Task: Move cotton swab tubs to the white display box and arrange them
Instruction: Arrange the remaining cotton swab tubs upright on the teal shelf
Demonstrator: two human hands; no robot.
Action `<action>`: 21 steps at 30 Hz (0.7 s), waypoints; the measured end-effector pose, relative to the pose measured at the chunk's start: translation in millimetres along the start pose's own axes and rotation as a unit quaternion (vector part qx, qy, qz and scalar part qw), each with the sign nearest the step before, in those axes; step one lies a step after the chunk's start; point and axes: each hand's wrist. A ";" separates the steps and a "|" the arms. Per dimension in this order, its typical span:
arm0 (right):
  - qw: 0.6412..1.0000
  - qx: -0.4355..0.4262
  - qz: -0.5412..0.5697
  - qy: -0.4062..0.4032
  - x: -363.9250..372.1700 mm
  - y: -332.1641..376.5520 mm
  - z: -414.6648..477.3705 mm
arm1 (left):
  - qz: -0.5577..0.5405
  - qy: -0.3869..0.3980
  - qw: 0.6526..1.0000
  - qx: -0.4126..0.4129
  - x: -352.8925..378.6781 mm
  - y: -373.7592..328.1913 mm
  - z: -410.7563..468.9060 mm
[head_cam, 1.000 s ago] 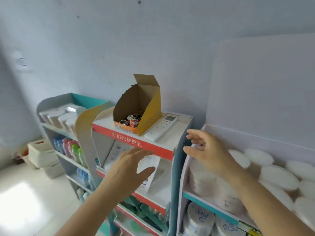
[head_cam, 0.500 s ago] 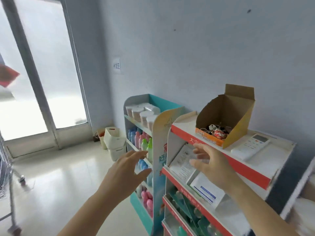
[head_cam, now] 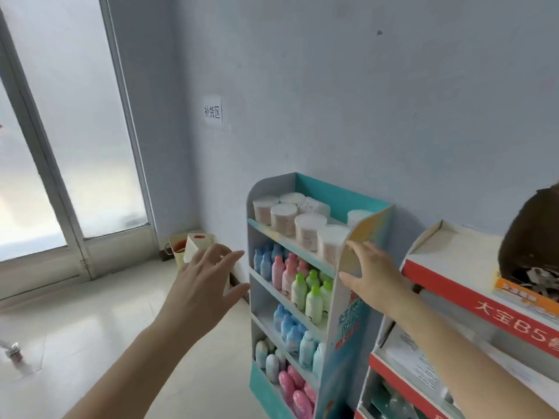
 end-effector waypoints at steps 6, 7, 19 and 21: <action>0.999 0.027 -0.034 -0.006 42.9 14.7 81.8 | 0.015 0.006 1.000 0.002 21.3 74.8 50.9; 0.999 0.027 -0.039 -0.008 50.9 16.6 95.8 | 0.020 0.006 1.000 0.003 28.1 84.6 60.3; 0.989 0.117 -0.082 0.038 120.7 -1.8 275.5 | 0.058 0.055 0.993 0.089 112.3 118.7 232.5; 0.987 0.139 -0.072 0.044 120.1 -7.2 305.1 | 0.054 0.075 0.990 0.108 127.1 116.8 261.2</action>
Point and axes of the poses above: each hand's wrist, its own z-axis towards the middle knuckle, its own x-axis out of the palm, y = z × x, and after that the axes turned 2 degrees about -z, right-handed
